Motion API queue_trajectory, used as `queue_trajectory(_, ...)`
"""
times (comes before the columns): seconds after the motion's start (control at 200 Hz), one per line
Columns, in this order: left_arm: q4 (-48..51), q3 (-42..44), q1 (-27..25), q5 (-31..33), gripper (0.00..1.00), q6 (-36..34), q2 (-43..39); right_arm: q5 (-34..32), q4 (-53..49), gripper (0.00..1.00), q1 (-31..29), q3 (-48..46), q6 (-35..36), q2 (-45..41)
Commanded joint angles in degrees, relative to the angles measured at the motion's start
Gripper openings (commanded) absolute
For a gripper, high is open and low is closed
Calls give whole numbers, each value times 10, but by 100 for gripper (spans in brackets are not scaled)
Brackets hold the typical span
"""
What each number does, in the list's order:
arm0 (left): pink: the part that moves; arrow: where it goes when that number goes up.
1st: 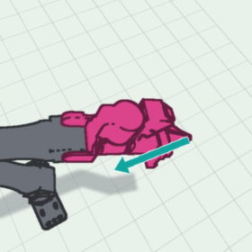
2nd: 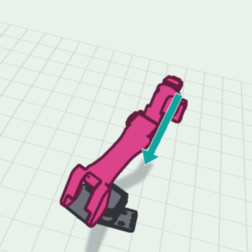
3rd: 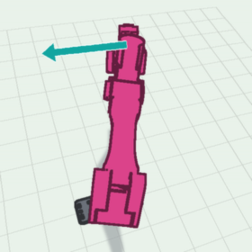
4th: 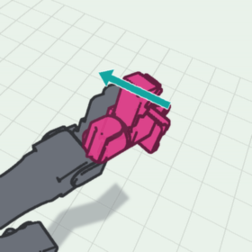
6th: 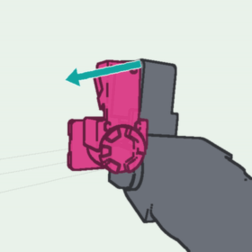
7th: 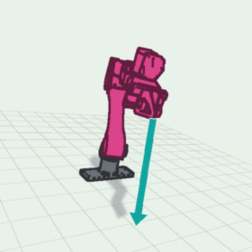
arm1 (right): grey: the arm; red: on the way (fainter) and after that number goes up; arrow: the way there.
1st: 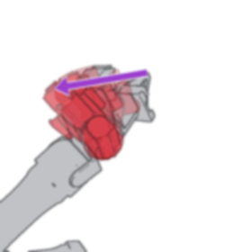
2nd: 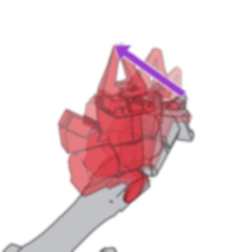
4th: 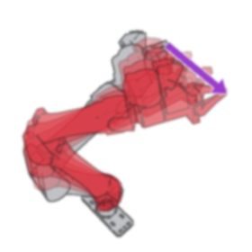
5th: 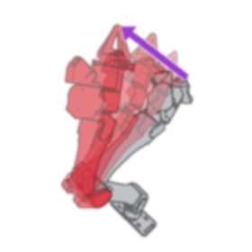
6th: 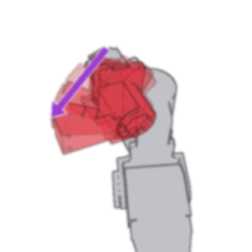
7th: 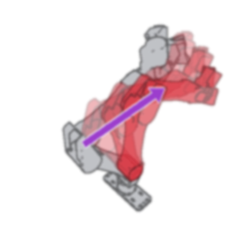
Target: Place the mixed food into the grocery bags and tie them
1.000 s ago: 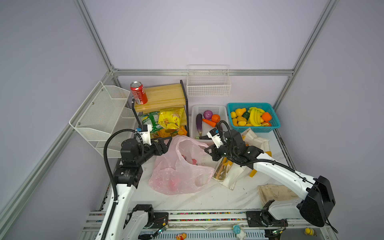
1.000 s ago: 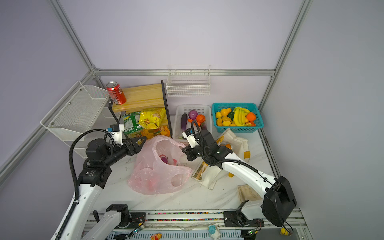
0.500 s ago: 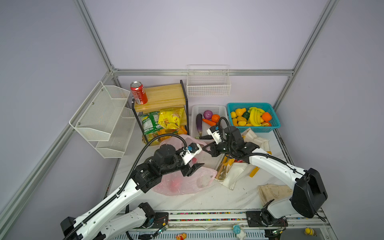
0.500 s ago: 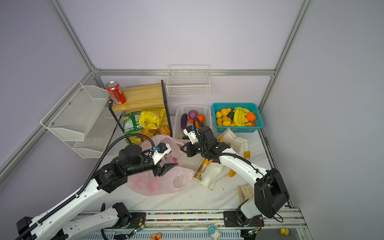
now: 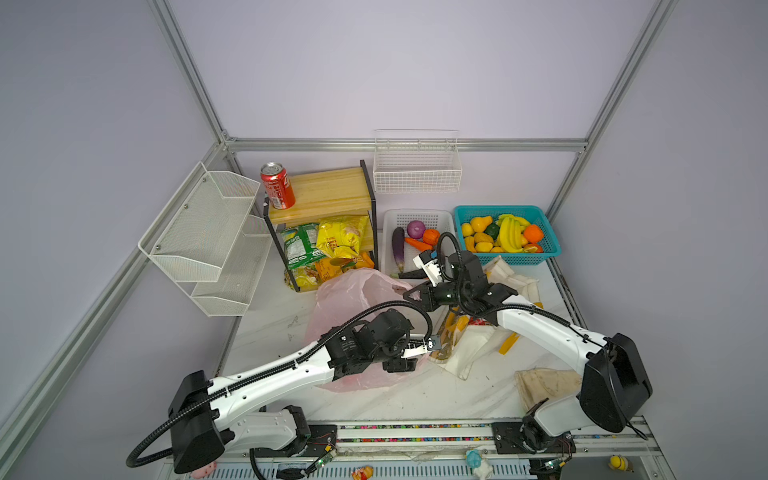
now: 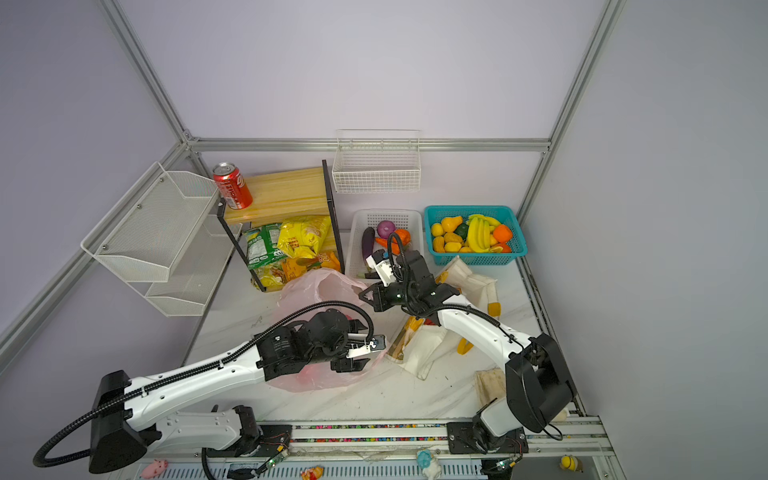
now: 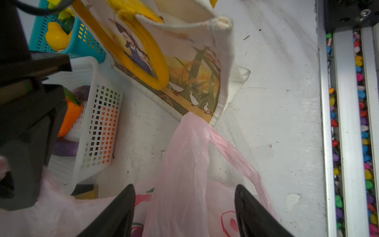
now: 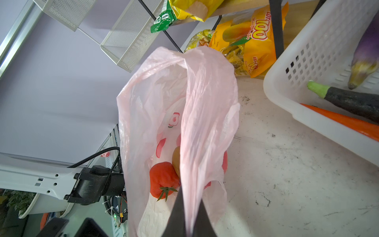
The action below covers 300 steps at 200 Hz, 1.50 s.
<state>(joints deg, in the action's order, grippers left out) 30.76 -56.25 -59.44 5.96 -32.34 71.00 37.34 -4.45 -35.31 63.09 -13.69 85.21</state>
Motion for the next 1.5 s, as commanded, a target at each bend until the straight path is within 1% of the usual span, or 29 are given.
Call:
queue_trajectory(0.0,-53,-38,-11,57,71,-29,23,13,20,7,4,-9,-1,8)
queue_trajectory(0.12,-78,-34,-15,88,61,-28,45,13,26,7,5,-15,-2,8)
queue_trajectory(0.165,-83,-32,-17,93,54,-23,47,11,27,7,6,-18,-2,8)
queue_trajectory(0.26,-88,-33,-18,98,34,-3,36,5,27,7,12,-22,-3,1)
queue_trajectory(0.345,-94,-36,-18,94,17,43,-2,2,20,8,22,-19,-10,-14)
queue_trajectory(0.415,-118,-27,-13,97,7,97,-58,-5,14,8,31,-14,-14,-36)
queue_trajectory(0.47,-145,-16,-2,100,0,142,-111,-9,11,8,37,-8,-16,-57)
queue_trajectory(0.55,-164,-8,35,59,0,201,-184,-3,11,8,38,1,-6,-92)
queue_trajectory(0.63,-175,-9,97,6,0,263,-245,-10,7,8,38,14,5,-123)
queue_trajectory(0.695,-186,-8,151,-25,0,306,-281,-26,-3,8,38,30,17,-146)
queue_trajectory(0.75,-195,-10,191,-44,0,325,-305,-39,-12,8,38,44,26,-161)
queue_trajectory(0.82,-200,-13,230,-45,0,339,-318,-51,-17,8,38,60,31,-173)
queue_trajectory(0.89,-194,-15,261,-50,0,352,-315,-51,-26,8,38,73,34,-172)
queue_trajectory(0.93,-191,-15,278,-58,0,373,-308,-51,-36,8,38,80,38,-172)
queue_trajectory(1.07,-185,-16,347,-128,0,443,-275,-67,-60,9,38,101,58,-192)
queue_trajectory(1.1,-186,-15,361,-143,0,468,-270,-69,-64,9,38,104,60,-198)
queue_trajectory(1.225,-201,-3,429,-210,0,524,-246,-68,-60,9,38,101,60,-205)
queue_trajectory(1.32,-193,11,463,-231,0,552,-218,-76,-59,9,38,87,54,-188)
queue_trajectory(1.45,-168,16,496,-243,16,562,-192,-91,-50,9,38,79,43,-164)
queue_trajectory(1.495,-161,13,508,-250,24,562,-191,-92,-43,9,38,79,40,-156)
